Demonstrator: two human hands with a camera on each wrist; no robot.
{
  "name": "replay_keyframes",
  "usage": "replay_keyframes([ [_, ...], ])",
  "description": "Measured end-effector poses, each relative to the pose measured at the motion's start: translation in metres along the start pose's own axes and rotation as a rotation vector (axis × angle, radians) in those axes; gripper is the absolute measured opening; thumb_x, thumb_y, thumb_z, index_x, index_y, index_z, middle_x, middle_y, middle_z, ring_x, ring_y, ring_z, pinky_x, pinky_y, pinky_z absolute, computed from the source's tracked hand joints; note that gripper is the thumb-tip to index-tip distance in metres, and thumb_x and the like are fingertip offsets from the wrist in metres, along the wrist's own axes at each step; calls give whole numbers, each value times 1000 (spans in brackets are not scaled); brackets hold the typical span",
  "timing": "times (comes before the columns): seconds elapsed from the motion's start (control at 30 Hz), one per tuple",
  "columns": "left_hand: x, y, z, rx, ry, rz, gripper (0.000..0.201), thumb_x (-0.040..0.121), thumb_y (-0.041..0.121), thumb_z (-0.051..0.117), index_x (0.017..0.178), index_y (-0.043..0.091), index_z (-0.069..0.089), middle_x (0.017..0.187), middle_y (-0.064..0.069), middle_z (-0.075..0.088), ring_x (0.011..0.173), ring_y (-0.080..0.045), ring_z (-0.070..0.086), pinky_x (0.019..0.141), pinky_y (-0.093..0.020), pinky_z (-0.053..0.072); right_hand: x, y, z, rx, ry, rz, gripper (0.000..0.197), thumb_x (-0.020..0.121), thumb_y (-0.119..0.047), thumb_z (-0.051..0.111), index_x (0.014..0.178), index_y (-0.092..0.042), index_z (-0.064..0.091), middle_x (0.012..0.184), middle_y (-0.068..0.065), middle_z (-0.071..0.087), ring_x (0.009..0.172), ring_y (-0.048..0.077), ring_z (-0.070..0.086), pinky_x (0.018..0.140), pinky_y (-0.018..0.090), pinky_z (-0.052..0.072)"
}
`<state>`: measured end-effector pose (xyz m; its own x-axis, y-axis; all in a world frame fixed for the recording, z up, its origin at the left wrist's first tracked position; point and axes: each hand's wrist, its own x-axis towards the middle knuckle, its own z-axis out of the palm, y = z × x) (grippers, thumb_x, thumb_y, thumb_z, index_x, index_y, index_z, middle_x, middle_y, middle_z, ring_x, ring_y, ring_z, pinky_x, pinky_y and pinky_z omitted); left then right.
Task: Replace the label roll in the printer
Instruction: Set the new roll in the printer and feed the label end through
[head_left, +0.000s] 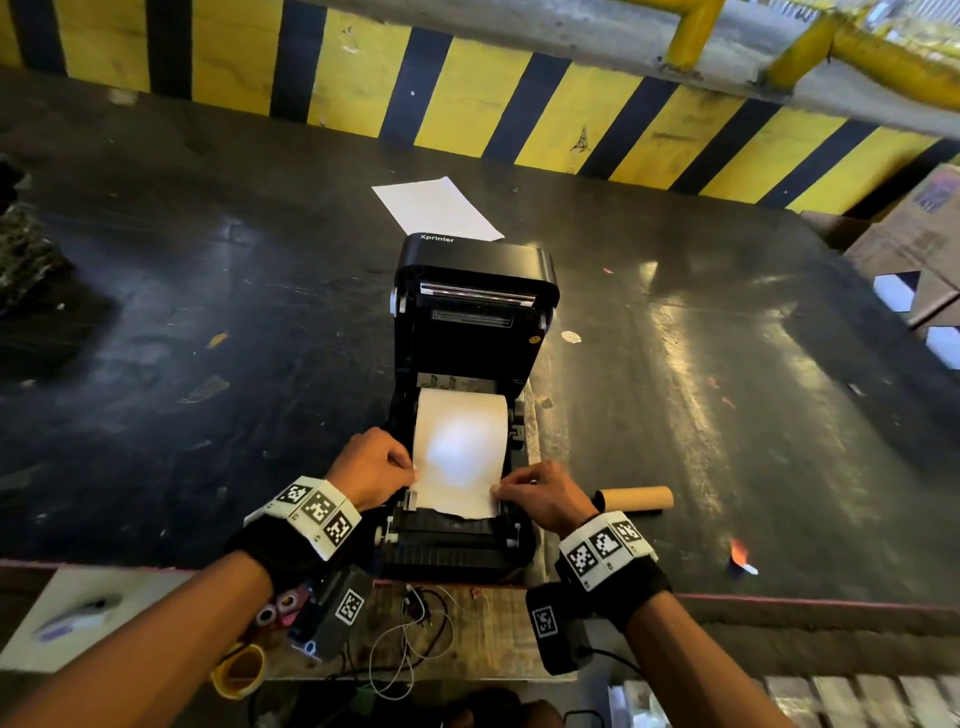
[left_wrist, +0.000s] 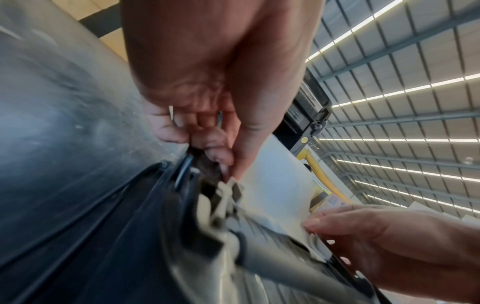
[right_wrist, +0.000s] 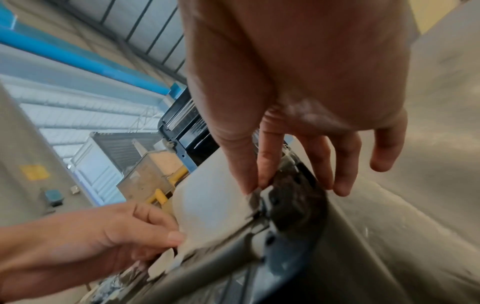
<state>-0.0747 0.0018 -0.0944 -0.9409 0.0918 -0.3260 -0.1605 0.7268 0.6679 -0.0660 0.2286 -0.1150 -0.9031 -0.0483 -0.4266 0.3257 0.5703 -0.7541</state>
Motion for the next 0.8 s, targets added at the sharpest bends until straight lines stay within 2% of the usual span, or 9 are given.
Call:
replay_keyframes([
  [0.1, 0, 2, -2, 57, -73, 16, 12, 81, 16, 70, 82, 6, 76, 92, -8, 74, 81, -14, 63, 75, -25, 45, -2, -2, 3, 37, 82, -57, 15, 84, -21, 67, 82, -7, 73, 59, -6, 61, 48, -3, 52, 47, 10, 40],
  [0.17, 1, 2, -3, 52, -78, 9, 14, 80, 18, 71, 84, 6, 76, 93, -8, 74, 83, -15, 64, 77, -26, 47, -6, -2, 4, 59, 79, -82, 14, 85, -17, 66, 76, -8, 71, 60, -5, 60, 52, 1, 52, 50, 13, 43],
  [0.3, 0, 1, -1, 13, -15, 3, 16, 80, 19, 71, 87, 6, 76, 94, -9, 74, 87, -19, 67, 84, -31, 52, -12, -4, -3, -10, 5, -63, 14, 84, -19, 67, 75, -9, 71, 71, 6, 65, 58, 6, 55, 49, 6, 43],
  [0.4, 0, 3, -1, 58, -43, 20, 12, 81, 14, 70, 84, 5, 77, 93, -10, 75, 84, -17, 67, 77, -25, 49, -10, -8, 0, -40, 25, -24, 14, 80, -28, 71, 69, -20, 69, 67, -4, 64, 65, 10, 58, 67, 26, 51],
  [0.47, -1, 4, -1, 85, -72, 19, 12, 81, 14, 69, 83, 5, 77, 92, -9, 75, 79, -15, 64, 72, -23, 46, -12, -8, 5, -153, 148, -46, 18, 75, -36, 73, 63, -27, 63, 68, -7, 61, 75, 17, 59, 80, 39, 48],
  [0.57, -2, 3, 0, 90, -49, 17, 12, 81, 14, 68, 82, 6, 76, 94, -10, 75, 83, -18, 67, 73, -24, 47, -29, -11, 12, -403, 454, -259, 21, 73, -35, 72, 73, -17, 62, 87, 2, 54, 87, 21, 49, 79, 37, 40],
  [0.6, -2, 3, 1, 91, -39, 20, 12, 81, 14, 68, 83, 6, 76, 94, -10, 75, 85, -19, 67, 74, -25, 48, -35, -12, 15, -438, 461, -377, 21, 73, -34, 72, 74, -16, 61, 89, 3, 54, 86, 20, 47, 76, 36, 39],
  [0.73, -3, 5, 1, 100, -28, 35, 12, 81, 15, 69, 83, 6, 76, 95, -10, 75, 88, -20, 68, 75, -24, 47, -40, -9, 34, -688, 140, -660, 17, 76, -33, 69, 86, -18, 68, 90, 3, 65, 87, 24, 56, 73, 35, 39],
  [0.8, -3, 4, 0, 102, -35, 42, 12, 81, 15, 68, 82, 5, 76, 93, -10, 75, 87, -19, 68, 75, -25, 48, -36, -9, 37, -780, 143, -715, 11, 78, -27, 65, 84, -18, 70, 85, 2, 67, 83, 24, 59, 71, 31, 37],
])
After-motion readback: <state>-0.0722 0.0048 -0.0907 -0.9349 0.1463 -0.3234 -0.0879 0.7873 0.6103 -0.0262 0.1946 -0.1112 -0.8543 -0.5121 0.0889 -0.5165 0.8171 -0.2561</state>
